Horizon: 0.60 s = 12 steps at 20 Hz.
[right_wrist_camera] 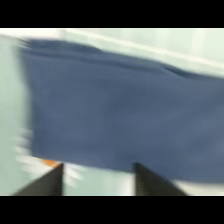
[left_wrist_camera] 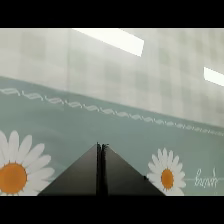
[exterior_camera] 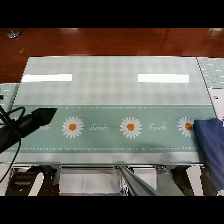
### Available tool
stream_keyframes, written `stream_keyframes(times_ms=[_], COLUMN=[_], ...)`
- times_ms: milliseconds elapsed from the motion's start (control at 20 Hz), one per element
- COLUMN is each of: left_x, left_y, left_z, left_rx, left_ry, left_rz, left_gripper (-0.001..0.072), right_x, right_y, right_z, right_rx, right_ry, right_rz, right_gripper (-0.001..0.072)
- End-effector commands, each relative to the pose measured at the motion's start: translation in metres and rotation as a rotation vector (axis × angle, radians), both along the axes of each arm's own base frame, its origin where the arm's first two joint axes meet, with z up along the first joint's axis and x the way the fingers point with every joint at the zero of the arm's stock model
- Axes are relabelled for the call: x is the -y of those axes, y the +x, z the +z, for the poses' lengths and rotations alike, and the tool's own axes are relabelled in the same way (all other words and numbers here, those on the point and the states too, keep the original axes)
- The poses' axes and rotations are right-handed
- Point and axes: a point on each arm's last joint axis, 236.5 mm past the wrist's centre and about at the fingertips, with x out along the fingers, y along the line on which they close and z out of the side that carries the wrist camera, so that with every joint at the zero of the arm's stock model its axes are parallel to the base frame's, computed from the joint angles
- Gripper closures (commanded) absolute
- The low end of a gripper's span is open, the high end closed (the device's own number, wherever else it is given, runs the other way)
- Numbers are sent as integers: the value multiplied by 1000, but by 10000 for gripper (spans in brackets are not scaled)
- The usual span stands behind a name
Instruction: Fold the shirts.
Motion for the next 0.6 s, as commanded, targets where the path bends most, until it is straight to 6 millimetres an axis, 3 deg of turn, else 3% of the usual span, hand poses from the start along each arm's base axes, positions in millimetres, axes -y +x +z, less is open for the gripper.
stream_keyframes(times_ms=[0, 50, 100, 150, 200, 250, 300, 350, 400, 450, 550], left_x=[-27, -27, -18, -3, 18, 40, 60, 78, 84, 78, 56], left_y=[38, 54, 73, 90, 105, 117, 126, 131, 132, 128, 114], left_z=[42, 62, 86, 110, 131, 142, 143, 128, 98, 53, -26], left_rx=[102, 122, 149, 170, 184, 185, 175, 136, 58, -73, -301], left_ry=[36, 49, 48, 46, 59, 85, 125, 186, 255, 338, 380], left_rz=[95, 77, 29, -43, -133, -218, -286, -346, -372, -366, -281], left_gripper=[690, 690, 690, 691, 691, 691, 691, 691, 691, 690, 689], right_x=[7, -15, -49, -98, -153, -204, -247, -276, -286, -286, -283], right_y=[127, 162, 191, 220, 242, 256, 261, 260, 254, 245, 219], right_z=[133, 182, 211, 220, 208, 182, 141, 84, 30, -24, -109], right_rx=[680, 858, 944, 952, 901, 815, 671, 452, 243, 44, -191], right_ry=[-243, -309, -335, -342, -320, -297, -298, -297, -296, -298, -218], right_rz=[166, 299, 456, 660, 869, 1044, 1218, 1339, 1372, 1374, 1368], right_gripper=[502, 638, 686, 687, 687, 686, 686, 686, 688, 689, 689])
